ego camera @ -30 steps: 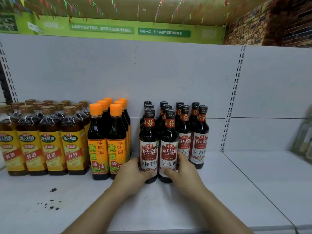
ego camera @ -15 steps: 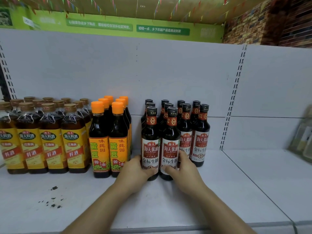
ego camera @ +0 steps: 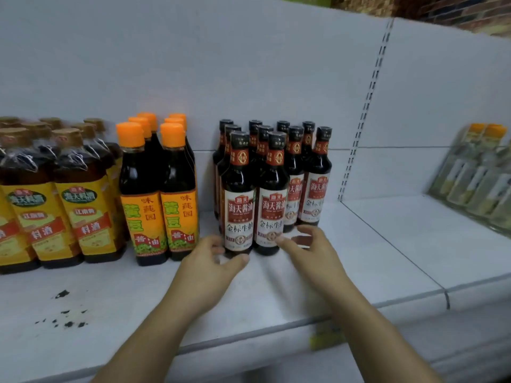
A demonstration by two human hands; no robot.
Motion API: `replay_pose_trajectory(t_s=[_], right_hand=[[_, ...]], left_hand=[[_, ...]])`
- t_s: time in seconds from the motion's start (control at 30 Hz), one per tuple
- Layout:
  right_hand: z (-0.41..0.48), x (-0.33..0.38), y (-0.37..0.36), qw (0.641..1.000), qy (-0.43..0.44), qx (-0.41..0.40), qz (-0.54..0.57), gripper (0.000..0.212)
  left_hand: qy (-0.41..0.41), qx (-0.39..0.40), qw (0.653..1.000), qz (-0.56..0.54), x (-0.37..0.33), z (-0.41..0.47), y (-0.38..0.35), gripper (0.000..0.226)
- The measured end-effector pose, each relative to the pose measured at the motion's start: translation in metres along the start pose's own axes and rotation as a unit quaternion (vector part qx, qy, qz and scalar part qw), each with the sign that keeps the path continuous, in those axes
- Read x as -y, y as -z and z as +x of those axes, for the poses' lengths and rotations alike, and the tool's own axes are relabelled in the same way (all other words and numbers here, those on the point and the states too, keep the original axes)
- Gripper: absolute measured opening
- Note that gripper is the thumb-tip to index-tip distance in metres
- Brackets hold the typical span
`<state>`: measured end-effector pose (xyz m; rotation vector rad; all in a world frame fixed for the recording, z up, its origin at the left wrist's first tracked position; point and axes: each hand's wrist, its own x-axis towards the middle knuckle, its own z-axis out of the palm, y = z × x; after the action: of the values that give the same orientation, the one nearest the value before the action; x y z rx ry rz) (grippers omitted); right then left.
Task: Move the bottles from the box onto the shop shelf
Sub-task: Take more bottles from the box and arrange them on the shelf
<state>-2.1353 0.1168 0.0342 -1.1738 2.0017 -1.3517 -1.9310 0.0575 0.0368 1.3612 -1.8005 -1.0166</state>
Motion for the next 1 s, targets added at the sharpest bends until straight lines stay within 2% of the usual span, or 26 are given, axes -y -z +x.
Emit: replay_pose_trajectory(t_s=[0.17,0.3,0.57,1.0], right_hand=[[-0.032,-0.006,0.016,0.999,-0.013,-0.040,0.007,0.049],[-0.054,-0.012,0.037,0.996,-0.023,-0.081,0.020,0.041],[-0.086,-0.034,0.096,0.984,-0.035,-0.160,0.071,0.024],[-0.168,-0.103,0.234,0.977,-0.064,-0.191,0.062,0.026]], left_hand=[[-0.022,0.034,0.997,-0.070,0.001,-0.018,-0.010,0.058],[-0.042,0.090,0.990,-0.097,-0.006,-0.034,-0.023,0.044],[-0.077,0.161,0.978,-0.112,-0.035,-0.063,-0.067,0.037],[-0.121,0.219,0.956,-0.154,-0.107,-0.163,-0.184,0.036]])
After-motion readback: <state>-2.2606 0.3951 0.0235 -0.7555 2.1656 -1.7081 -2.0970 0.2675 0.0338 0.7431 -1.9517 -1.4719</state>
